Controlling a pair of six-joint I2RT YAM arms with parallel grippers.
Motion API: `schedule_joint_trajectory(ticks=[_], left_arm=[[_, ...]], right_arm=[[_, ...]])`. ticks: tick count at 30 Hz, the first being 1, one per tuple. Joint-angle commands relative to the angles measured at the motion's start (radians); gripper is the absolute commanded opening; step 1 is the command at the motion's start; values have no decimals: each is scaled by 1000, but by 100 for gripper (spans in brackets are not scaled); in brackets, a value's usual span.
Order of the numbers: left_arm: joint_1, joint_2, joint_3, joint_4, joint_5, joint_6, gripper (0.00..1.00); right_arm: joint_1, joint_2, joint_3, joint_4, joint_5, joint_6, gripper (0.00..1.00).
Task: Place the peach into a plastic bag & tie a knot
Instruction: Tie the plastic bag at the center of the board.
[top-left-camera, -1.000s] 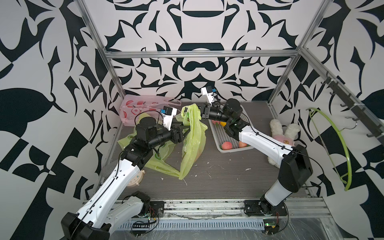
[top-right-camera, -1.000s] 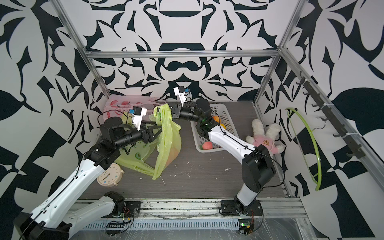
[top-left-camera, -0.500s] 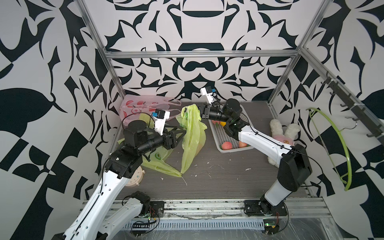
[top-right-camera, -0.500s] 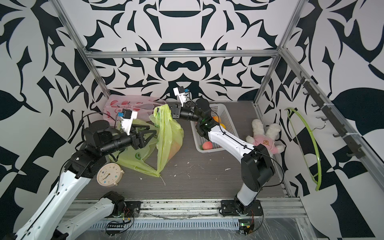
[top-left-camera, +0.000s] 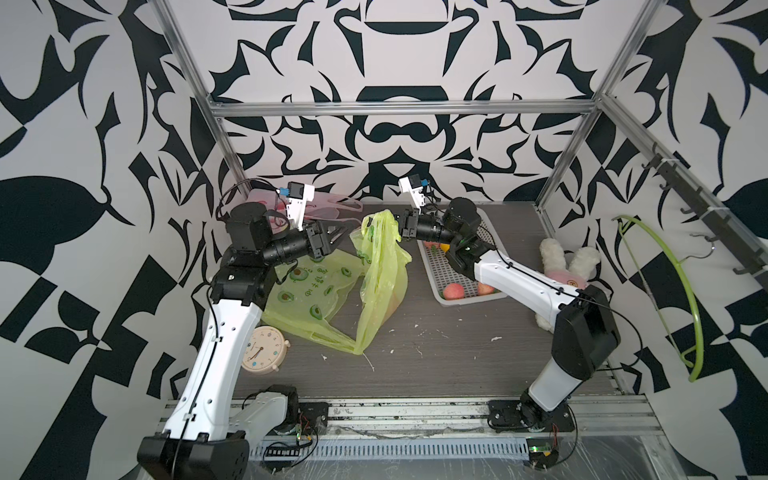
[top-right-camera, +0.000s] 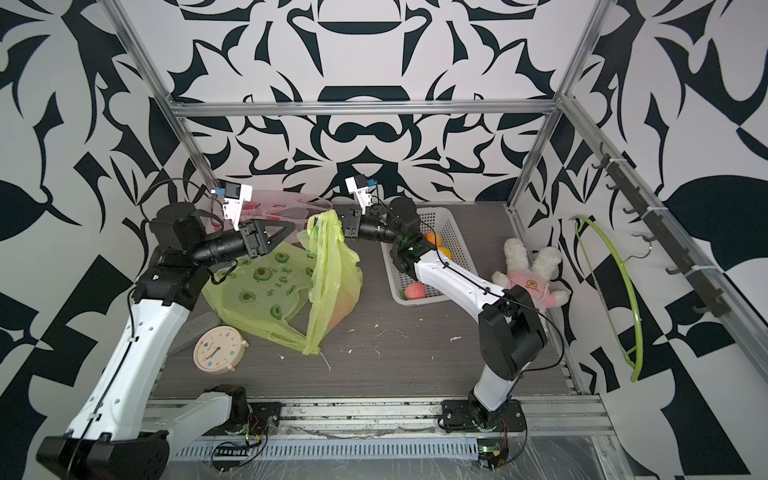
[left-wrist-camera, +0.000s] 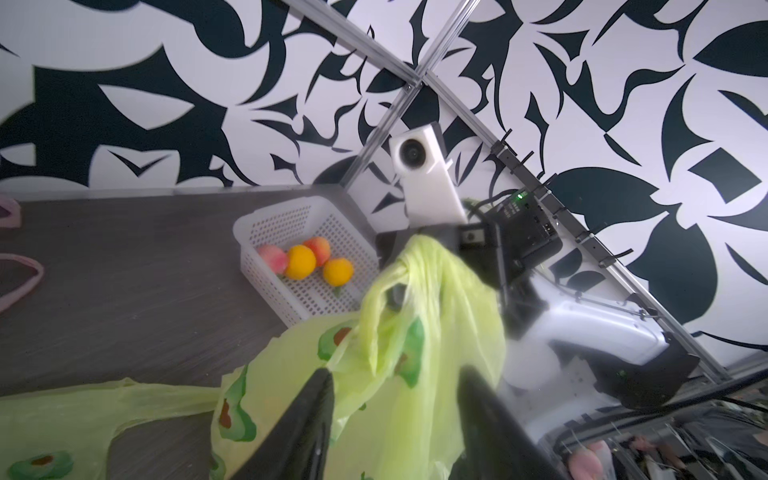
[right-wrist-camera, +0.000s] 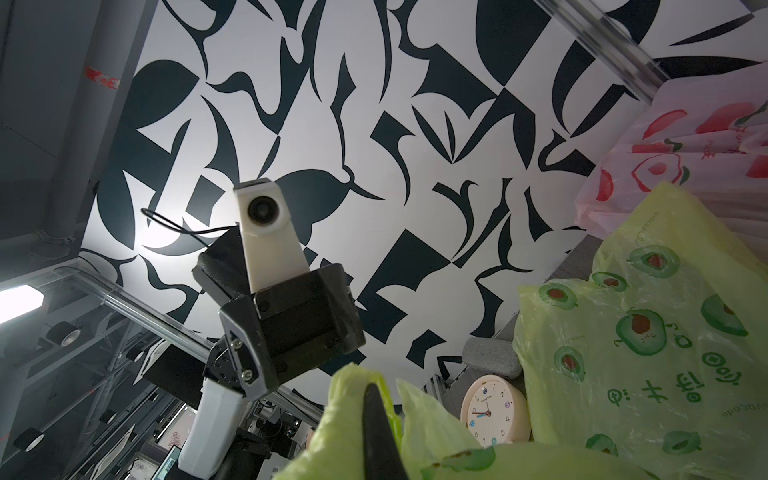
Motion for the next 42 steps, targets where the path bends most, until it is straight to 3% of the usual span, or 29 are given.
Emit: schedule_joint_trajectory(ticks=[1, 23, 32, 38, 42], left_arm=[[5, -9, -18, 106, 77, -62, 53], [-68, 70, -88, 242, 50, -101, 48], [-70, 67, -105, 274, 52, -117, 17], [-70, 67, -115, 275, 32, -118, 10], [-70, 79, -108, 221, -14, -93, 0]], right_arm=[[-4, -26, 53, 57, -19, 0, 0], [23, 2, 82, 23, -25, -21, 0], [27, 0, 89, 11, -28, -28, 0], [26, -5, 86, -9, -35, -44, 0], [26, -20, 84, -119, -39, -129, 0]])
